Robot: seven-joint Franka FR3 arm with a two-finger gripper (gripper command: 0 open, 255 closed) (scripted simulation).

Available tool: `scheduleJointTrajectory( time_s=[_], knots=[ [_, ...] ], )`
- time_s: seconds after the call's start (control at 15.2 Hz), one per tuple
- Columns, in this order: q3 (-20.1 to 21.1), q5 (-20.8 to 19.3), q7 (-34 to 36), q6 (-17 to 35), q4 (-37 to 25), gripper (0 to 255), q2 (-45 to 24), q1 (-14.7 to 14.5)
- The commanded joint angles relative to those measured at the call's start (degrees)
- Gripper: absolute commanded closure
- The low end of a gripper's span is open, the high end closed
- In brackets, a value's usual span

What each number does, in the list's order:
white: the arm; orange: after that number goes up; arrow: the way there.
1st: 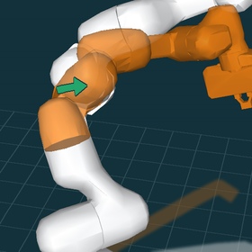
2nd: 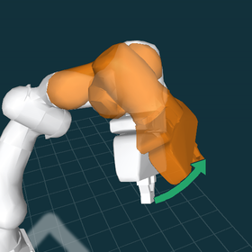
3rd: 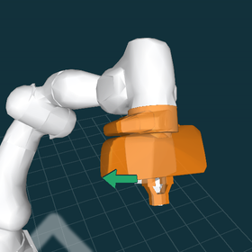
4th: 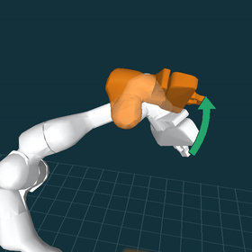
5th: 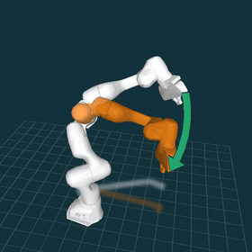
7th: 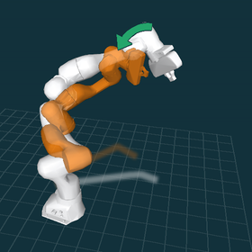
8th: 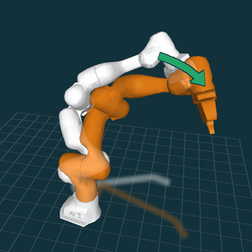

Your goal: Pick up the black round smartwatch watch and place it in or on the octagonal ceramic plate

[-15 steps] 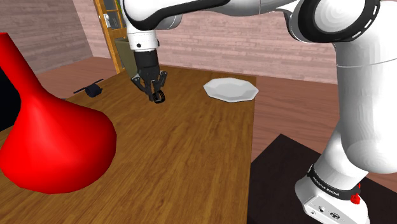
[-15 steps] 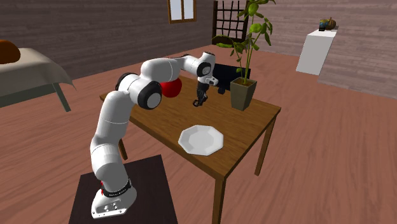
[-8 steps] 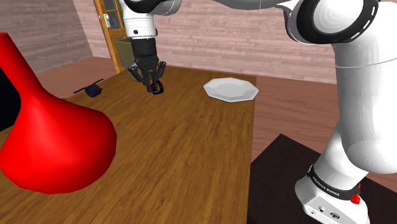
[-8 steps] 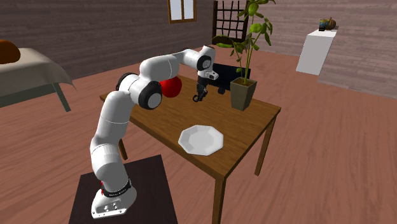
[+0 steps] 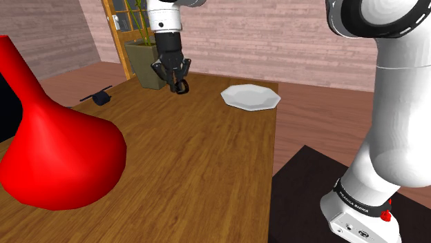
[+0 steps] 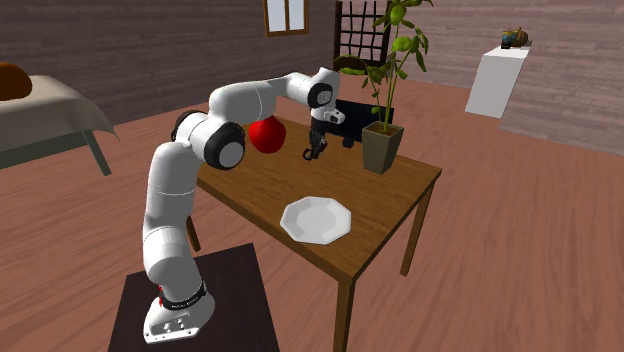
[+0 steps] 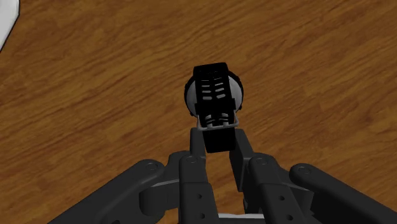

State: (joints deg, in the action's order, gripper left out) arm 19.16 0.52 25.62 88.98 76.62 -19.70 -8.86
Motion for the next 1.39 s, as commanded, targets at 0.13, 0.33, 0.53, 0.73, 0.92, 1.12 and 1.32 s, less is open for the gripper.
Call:
scheduleJointTrajectory(
  time_s=[0.13, 0.33, 0.53, 0.73, 0.92, 1.12, 1.32],
  knots=[
    [-1.1, 2.4, -4.9, 3.0, 11.6, 255, 8.6, 4.1],
    [-2.5, 3.7, -8.9, 4.3, 18.4, 255, 13.9, 6.6],
    [-4.2, 4.6, -12.9, 5.1, 24.2, 255, 18.7, 8.8],
    [-6.1, 5.1, -17.0, 5.6, 29.2, 255, 23.0, 10.6],
    [-8.2, 5.1, -21.0, 5.8, 33.5, 255, 26.8, 12.4],
    [-10.5, 4.8, -25.0, 5.8, 37.1, 255, 30.2, 14.0],
    [-13.0, 4.0, -29.0, 5.7, 40.2, 255, 33.0, 15.7]
  ],
)
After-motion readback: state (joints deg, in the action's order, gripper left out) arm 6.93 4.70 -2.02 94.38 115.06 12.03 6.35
